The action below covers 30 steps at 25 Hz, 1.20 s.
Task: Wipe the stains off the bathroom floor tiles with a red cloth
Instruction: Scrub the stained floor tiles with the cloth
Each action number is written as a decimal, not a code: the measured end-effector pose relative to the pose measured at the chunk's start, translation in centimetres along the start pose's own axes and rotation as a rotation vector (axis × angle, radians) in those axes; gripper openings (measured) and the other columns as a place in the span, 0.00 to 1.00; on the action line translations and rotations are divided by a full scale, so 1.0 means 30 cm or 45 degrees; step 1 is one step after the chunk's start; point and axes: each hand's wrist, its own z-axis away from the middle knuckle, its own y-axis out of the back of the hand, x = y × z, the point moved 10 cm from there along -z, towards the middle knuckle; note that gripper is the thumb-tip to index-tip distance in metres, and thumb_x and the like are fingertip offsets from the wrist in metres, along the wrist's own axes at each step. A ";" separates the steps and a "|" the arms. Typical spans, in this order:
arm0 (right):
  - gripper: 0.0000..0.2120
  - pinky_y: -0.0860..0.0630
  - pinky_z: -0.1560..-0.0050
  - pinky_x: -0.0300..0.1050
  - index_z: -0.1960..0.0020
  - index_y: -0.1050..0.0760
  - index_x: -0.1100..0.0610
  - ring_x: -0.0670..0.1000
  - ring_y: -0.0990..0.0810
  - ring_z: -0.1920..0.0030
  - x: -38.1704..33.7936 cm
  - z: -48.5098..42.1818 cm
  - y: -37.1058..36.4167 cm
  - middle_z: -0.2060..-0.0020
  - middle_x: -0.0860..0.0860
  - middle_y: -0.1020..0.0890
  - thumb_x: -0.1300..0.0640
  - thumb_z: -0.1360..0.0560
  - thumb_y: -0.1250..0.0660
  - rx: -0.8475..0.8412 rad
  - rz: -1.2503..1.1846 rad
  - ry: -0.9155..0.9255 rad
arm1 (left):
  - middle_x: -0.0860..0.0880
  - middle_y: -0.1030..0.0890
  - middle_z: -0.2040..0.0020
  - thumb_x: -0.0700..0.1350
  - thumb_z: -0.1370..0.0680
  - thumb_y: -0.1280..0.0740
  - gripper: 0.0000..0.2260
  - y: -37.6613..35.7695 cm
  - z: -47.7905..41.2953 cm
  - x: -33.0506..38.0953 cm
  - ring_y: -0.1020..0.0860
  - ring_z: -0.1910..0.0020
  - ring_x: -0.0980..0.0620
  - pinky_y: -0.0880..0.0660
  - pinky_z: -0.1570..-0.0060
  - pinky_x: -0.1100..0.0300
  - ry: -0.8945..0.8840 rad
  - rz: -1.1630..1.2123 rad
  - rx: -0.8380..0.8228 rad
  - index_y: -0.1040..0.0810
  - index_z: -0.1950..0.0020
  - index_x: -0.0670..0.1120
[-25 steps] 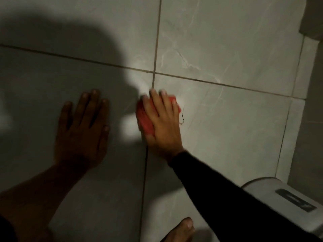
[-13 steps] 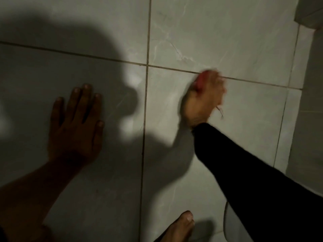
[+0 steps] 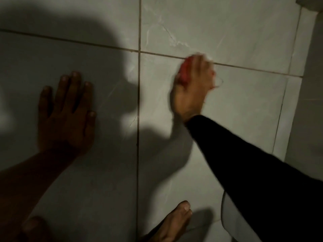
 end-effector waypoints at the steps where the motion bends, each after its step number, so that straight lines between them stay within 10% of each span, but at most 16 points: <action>1: 0.39 0.48 0.15 0.72 0.17 0.36 0.64 0.70 0.41 0.15 -0.123 0.070 -0.049 0.16 0.66 0.36 0.50 0.25 0.39 -0.002 -0.016 0.165 | 0.42 0.47 0.09 0.54 0.13 0.50 0.32 0.002 0.001 -0.001 0.47 0.10 0.39 0.52 0.14 0.35 0.008 0.004 -0.007 0.43 0.10 0.46; 5: 0.31 0.56 0.13 0.65 0.15 0.39 0.54 0.66 0.42 0.14 -0.187 0.647 -0.150 0.15 0.60 0.38 0.44 0.16 0.45 -0.363 -0.023 0.412 | 0.40 0.45 0.09 0.53 0.13 0.49 0.31 0.019 -0.002 0.008 0.44 0.10 0.37 0.51 0.14 0.36 0.023 0.013 -0.017 0.42 0.10 0.44; 12: 0.36 0.49 0.15 0.72 0.16 0.40 0.65 0.69 0.46 0.14 0.393 0.355 0.038 0.15 0.64 0.40 0.50 0.19 0.40 0.018 -0.136 -0.551 | 0.41 0.45 0.09 0.53 0.13 0.49 0.31 0.011 0.001 0.009 0.45 0.10 0.38 0.53 0.13 0.39 -0.021 -0.020 -0.002 0.42 0.10 0.46; 18: 0.41 0.52 0.14 0.68 0.15 0.40 0.59 0.68 0.45 0.14 -0.076 0.340 -0.059 0.15 0.61 0.39 0.48 0.24 0.35 -0.054 -0.203 -0.079 | 0.41 0.47 0.09 0.56 0.12 0.51 0.32 0.021 0.005 0.019 0.47 0.10 0.38 0.53 0.13 0.38 -0.017 -0.054 -0.046 0.46 0.09 0.47; 21: 0.34 0.53 0.13 0.63 0.15 0.37 0.59 0.65 0.45 0.14 -0.150 0.583 -0.079 0.15 0.60 0.38 0.54 0.19 0.35 -0.359 -0.566 -0.177 | 0.36 0.49 0.10 0.55 0.13 0.49 0.33 0.039 -0.004 0.047 0.47 0.11 0.32 0.49 0.15 0.33 0.015 -0.094 -0.282 0.49 0.09 0.43; 27: 0.14 0.27 0.24 0.67 0.28 0.30 0.61 0.56 0.23 0.35 -0.029 0.852 0.273 0.35 0.60 0.22 0.64 0.13 0.37 -0.391 -1.800 -1.236 | 0.37 0.27 0.18 0.59 0.12 0.43 0.30 0.211 0.090 0.411 0.27 0.20 0.37 0.33 0.19 0.44 0.468 0.518 -1.081 0.28 0.17 0.41; 30: 0.16 0.24 0.25 0.69 0.29 0.24 0.62 0.66 0.19 0.30 0.105 0.963 0.565 0.31 0.65 0.18 0.57 0.14 0.33 -0.274 -1.883 -1.460 | 0.45 0.09 0.45 0.60 0.15 0.37 0.20 0.390 0.245 0.789 0.11 0.50 0.47 0.17 0.49 0.53 0.698 0.945 -1.343 0.13 0.41 0.47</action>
